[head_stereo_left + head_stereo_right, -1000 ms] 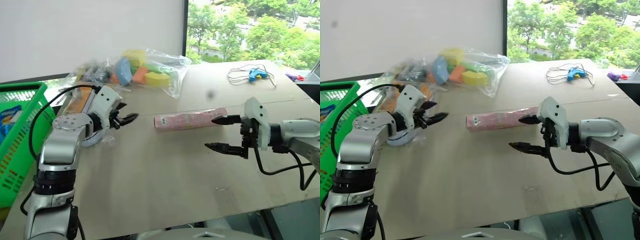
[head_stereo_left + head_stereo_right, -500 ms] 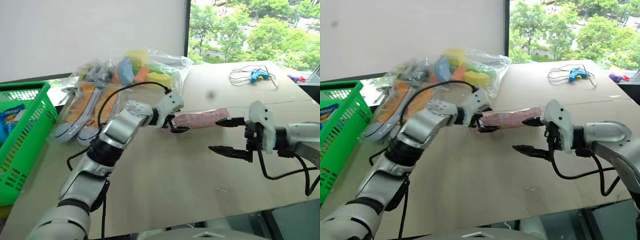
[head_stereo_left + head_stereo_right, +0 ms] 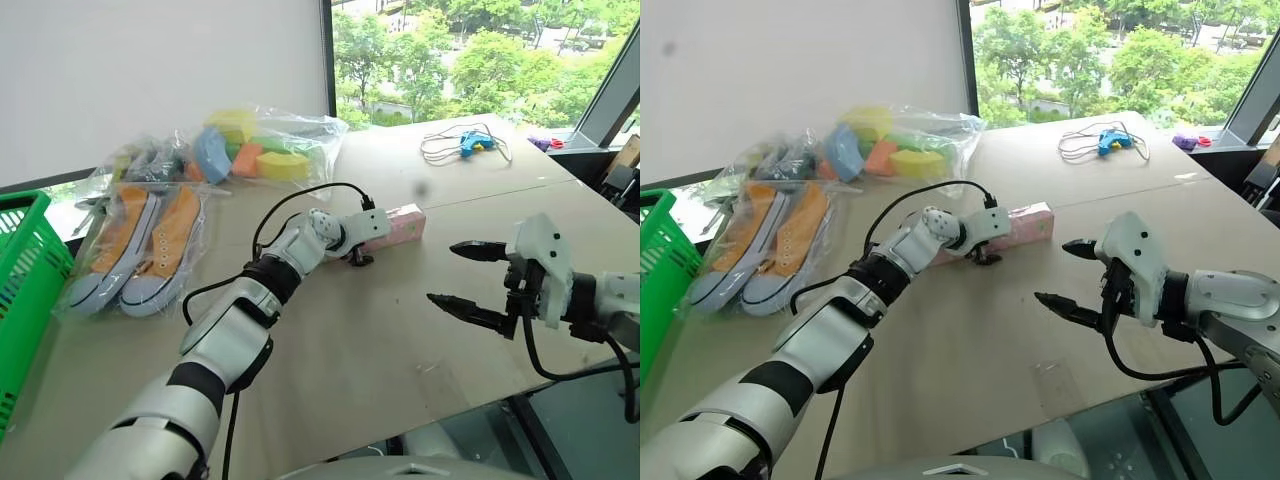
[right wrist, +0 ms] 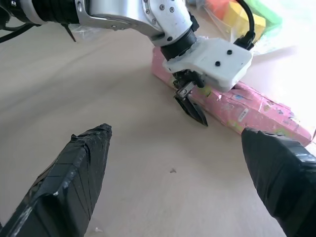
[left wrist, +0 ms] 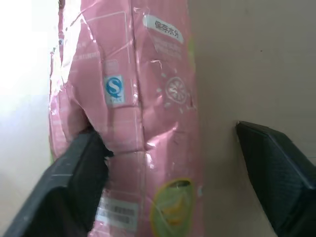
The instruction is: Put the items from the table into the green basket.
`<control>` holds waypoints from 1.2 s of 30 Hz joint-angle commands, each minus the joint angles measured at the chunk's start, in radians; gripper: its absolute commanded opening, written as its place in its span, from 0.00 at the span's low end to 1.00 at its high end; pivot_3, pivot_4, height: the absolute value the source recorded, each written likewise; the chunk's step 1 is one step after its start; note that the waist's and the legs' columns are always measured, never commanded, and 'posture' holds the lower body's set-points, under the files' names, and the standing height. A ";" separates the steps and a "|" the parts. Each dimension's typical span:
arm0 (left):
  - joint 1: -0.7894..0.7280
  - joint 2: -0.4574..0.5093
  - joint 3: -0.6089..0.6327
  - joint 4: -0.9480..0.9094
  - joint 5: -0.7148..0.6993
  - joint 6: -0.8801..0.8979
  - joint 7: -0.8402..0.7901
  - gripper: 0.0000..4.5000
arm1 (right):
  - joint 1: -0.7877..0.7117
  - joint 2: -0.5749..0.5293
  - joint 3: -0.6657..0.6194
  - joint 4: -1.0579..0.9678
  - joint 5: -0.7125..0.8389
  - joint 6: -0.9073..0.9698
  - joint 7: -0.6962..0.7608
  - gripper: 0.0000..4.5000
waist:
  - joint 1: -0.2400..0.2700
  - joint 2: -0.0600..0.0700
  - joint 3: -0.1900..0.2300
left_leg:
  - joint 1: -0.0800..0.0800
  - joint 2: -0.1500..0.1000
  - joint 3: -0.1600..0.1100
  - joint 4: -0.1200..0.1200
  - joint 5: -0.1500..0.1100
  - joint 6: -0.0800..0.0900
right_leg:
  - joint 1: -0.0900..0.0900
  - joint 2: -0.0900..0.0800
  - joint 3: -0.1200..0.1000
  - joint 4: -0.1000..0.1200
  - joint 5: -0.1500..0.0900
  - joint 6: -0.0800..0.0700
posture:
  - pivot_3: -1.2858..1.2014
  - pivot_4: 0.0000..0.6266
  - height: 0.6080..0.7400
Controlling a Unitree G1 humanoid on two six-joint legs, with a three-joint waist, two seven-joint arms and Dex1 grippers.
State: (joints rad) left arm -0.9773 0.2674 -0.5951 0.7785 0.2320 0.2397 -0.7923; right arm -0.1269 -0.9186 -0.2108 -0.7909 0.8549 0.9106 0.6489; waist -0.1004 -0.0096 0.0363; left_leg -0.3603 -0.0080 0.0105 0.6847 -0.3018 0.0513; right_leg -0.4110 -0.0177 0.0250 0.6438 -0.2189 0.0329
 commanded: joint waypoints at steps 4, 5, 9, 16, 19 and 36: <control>0.061 0.016 0.105 -0.046 -0.040 -0.011 -0.048 0.23 | -0.048 -0.002 0.021 0.018 -0.001 -0.037 0.028 1.00 | 0.000 0.000 -0.002 | 0.000 0.000 0.000 0.000 0.000 0.000 | 0.000 0.000 0.000 0.000 0.000 0.000 | 0.43 0.00 1.00; 0.078 0.028 0.133 -0.085 -0.055 0.008 -0.054 0.23 | -0.055 -0.005 0.030 0.024 -0.005 -0.040 0.038 1.00 | 0.000 0.000 -0.001 | 0.000 0.001 0.000 0.000 0.000 0.000 | 0.000 0.000 0.000 0.000 0.000 0.000 | 0.44 0.00 1.00; 0.158 0.088 0.291 -0.295 -0.133 0.142 -0.027 0.23 | -0.100 -0.009 0.074 0.060 -0.025 -0.060 0.081 1.00 | -0.004 0.000 -0.001 | -0.001 0.003 0.002 0.000 -0.001 0.001 | -0.003 0.000 0.002 0.000 0.002 -0.003 | 0.46 0.00 1.00; 0.281 0.187 0.636 -0.654 -0.295 0.360 0.097 0.23 | -0.250 0.026 0.213 0.165 -0.090 -0.117 0.184 1.00 | 0.009 -0.001 0.000 | -0.001 0.009 0.005 -0.001 -0.001 0.001 | -0.006 0.002 0.005 0.001 0.003 -0.004 | 0.51 0.00 1.00; 0.272 0.230 0.859 -0.714 -0.362 0.402 0.228 0.23 | -0.343 0.073 0.297 0.227 -0.131 -0.148 0.238 1.00 | 0.039 -0.004 0.001 | -0.001 0.009 0.005 -0.001 -0.001 0.001 | -0.007 0.002 0.004 0.002 0.003 -0.005 | 0.54 0.00 1.00; 0.321 0.905 1.048 -0.009 -0.223 -0.041 0.358 0.23 | -0.647 0.339 0.329 0.366 -0.120 -0.218 0.304 1.00 | 0.178 -0.017 -0.005 | -0.021 0.001 -0.006 -0.003 0.001 -0.009 | -0.022 -0.014 -0.015 0.001 0.006 -0.010 | 0.56 0.00 1.00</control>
State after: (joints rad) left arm -0.6323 1.1388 0.4592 0.7522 0.0101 0.2558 -0.4301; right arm -0.7442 -0.5847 0.1504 -0.4260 0.7363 0.6963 0.9852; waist 0.0780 -0.0266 0.0315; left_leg -0.3817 -0.0083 0.0023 0.6821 -0.3001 0.0406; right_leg -0.4325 -0.0333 0.0078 0.6451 -0.2127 0.0230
